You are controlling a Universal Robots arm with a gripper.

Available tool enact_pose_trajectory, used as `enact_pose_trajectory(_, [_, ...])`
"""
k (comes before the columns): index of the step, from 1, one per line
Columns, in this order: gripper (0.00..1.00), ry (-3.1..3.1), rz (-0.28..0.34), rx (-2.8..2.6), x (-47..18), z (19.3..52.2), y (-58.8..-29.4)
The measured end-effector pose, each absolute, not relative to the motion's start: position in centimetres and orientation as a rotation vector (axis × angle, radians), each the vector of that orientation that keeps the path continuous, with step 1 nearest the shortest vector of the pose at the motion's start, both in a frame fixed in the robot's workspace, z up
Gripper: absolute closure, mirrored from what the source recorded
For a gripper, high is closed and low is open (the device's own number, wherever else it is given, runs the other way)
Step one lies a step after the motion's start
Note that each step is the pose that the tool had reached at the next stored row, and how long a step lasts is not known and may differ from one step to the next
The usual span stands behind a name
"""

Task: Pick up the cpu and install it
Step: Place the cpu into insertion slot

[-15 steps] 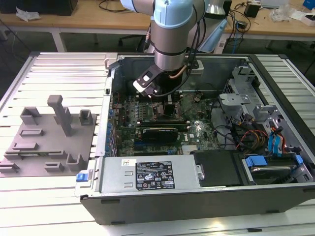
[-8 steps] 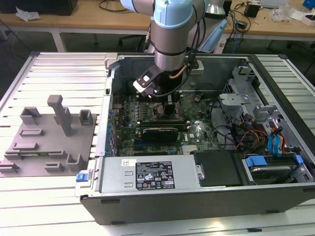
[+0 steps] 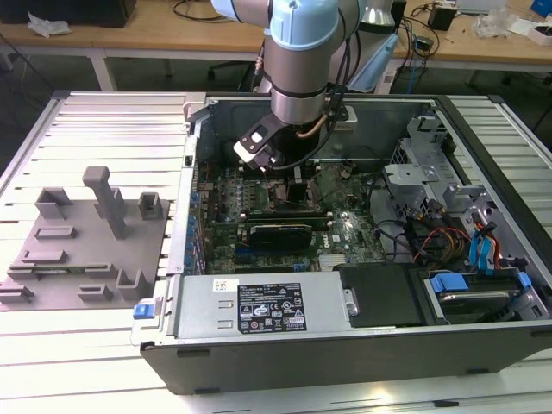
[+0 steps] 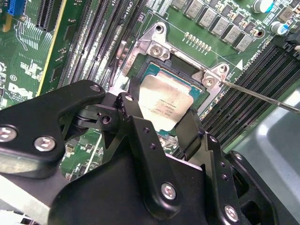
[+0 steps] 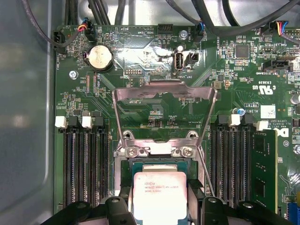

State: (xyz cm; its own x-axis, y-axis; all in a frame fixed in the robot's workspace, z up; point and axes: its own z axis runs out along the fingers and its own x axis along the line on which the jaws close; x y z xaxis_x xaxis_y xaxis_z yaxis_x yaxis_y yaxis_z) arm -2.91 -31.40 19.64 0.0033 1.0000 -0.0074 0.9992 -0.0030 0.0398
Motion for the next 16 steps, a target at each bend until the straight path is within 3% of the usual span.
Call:
enact_pose_trajectory(12, [0.45,2.194,0.036,2.201,-2.89,19.63,-31.45])
enact_pose_trajectory(14, [0.38,2.195,0.037,2.201,-2.89,19.62,-31.45])
enact_pose_trajectory(16, [0.38,2.194,0.036,2.201,-2.89,19.63,-31.46])
